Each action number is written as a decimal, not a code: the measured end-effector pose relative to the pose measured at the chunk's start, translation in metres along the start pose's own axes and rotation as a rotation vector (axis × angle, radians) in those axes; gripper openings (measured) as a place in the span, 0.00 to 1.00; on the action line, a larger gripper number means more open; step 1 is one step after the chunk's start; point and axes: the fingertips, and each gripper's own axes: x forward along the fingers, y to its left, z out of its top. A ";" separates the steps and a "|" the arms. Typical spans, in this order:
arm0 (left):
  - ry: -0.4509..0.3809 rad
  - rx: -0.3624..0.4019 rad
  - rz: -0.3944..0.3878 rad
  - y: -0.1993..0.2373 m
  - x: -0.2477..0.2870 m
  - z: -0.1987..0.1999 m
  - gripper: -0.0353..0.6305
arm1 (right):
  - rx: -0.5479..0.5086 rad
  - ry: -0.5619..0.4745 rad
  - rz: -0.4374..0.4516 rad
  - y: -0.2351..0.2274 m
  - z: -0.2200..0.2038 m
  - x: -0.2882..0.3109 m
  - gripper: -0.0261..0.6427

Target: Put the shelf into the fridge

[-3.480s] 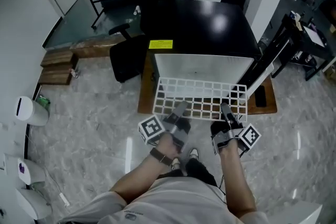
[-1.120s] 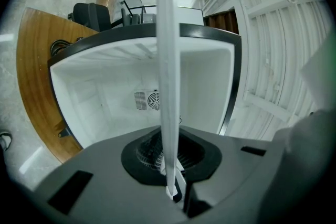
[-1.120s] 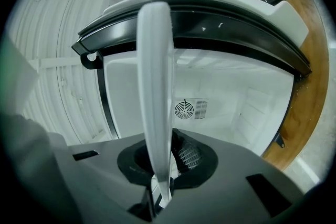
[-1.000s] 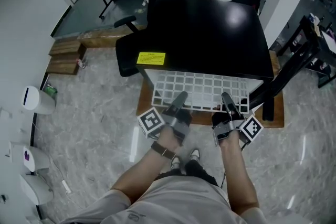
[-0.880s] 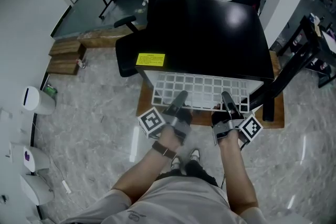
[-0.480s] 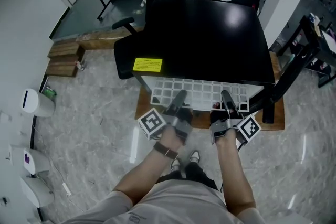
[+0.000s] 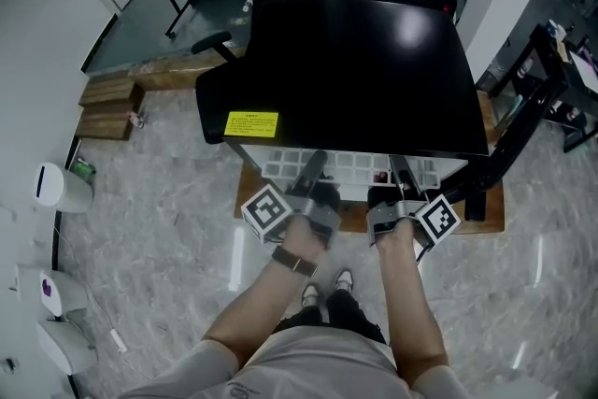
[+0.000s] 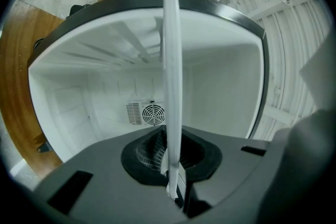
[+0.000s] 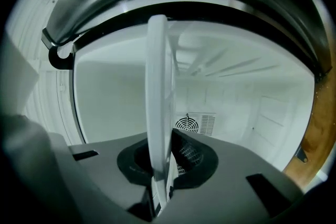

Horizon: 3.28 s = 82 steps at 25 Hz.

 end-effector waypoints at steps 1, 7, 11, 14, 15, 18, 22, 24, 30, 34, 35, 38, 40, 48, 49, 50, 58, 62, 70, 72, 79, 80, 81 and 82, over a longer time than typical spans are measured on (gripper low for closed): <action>-0.004 -0.001 0.005 0.002 0.002 0.001 0.09 | 0.000 -0.003 0.000 -0.001 0.001 0.002 0.11; -0.030 0.005 0.015 0.007 0.008 0.006 0.09 | 0.004 -0.019 0.008 0.000 0.004 0.010 0.11; -0.039 0.016 0.006 0.006 0.014 0.009 0.09 | 0.004 -0.029 0.009 -0.002 0.006 0.016 0.11; -0.049 0.011 0.009 0.008 0.017 0.011 0.09 | 0.004 -0.036 0.012 -0.002 0.008 0.020 0.11; -0.053 0.006 0.007 0.008 0.018 0.011 0.09 | 0.004 -0.038 0.013 -0.003 0.008 0.022 0.11; -0.060 0.007 -0.008 0.005 0.022 0.012 0.09 | 0.005 -0.043 0.021 -0.003 0.010 0.025 0.11; -0.065 -0.008 -0.031 0.001 0.026 0.012 0.09 | 0.003 -0.045 0.029 -0.001 0.010 0.028 0.11; -0.068 -0.015 -0.045 -0.003 0.028 0.012 0.09 | 0.004 -0.045 0.033 -0.001 0.010 0.030 0.11; -0.069 -0.011 -0.057 -0.002 0.034 0.015 0.09 | 0.009 -0.050 0.041 -0.001 0.013 0.036 0.11; -0.068 -0.008 -0.062 -0.002 0.037 0.016 0.10 | 0.005 -0.044 0.048 0.000 0.013 0.039 0.11; -0.067 -0.006 -0.065 -0.003 0.037 0.017 0.10 | 0.004 -0.043 0.050 0.000 0.013 0.039 0.11; -0.066 0.001 -0.072 -0.004 0.038 0.016 0.10 | 0.005 -0.042 0.064 0.000 0.014 0.040 0.11; -0.070 0.008 -0.081 -0.004 0.037 0.015 0.10 | 0.007 -0.043 0.076 0.000 0.014 0.038 0.11; -0.076 0.019 -0.090 -0.009 0.026 0.007 0.11 | 0.002 -0.072 0.076 0.000 0.011 0.018 0.11; -0.074 0.019 -0.090 -0.009 0.024 0.005 0.11 | 0.002 -0.073 0.074 0.000 0.010 0.015 0.11; -0.072 0.022 -0.090 -0.010 0.022 0.004 0.12 | 0.001 -0.073 0.071 0.000 0.010 0.012 0.11; -0.045 0.026 -0.068 -0.007 -0.004 -0.014 0.12 | -0.007 -0.067 0.033 0.000 0.001 -0.019 0.11; -0.009 0.043 -0.034 -0.005 -0.022 -0.028 0.12 | -0.014 -0.048 0.015 0.002 -0.007 -0.040 0.11; 0.095 0.060 -0.036 -0.018 -0.053 -0.051 0.06 | -0.063 0.040 0.039 0.023 -0.034 -0.070 0.08; 0.132 0.084 -0.047 -0.028 -0.063 -0.060 0.06 | -0.078 0.064 0.039 0.028 -0.041 -0.080 0.07; 0.223 0.085 -0.051 -0.047 -0.094 -0.086 0.06 | -0.105 0.111 0.042 0.039 -0.060 -0.107 0.07; 0.230 0.093 -0.040 -0.045 -0.098 -0.088 0.06 | -0.106 0.112 0.041 0.040 -0.062 -0.109 0.07; 0.235 0.098 -0.031 -0.044 -0.101 -0.089 0.06 | -0.106 0.113 0.039 0.041 -0.064 -0.111 0.07; 0.239 0.100 -0.026 -0.043 -0.103 -0.090 0.06 | -0.104 0.113 0.038 0.041 -0.065 -0.113 0.07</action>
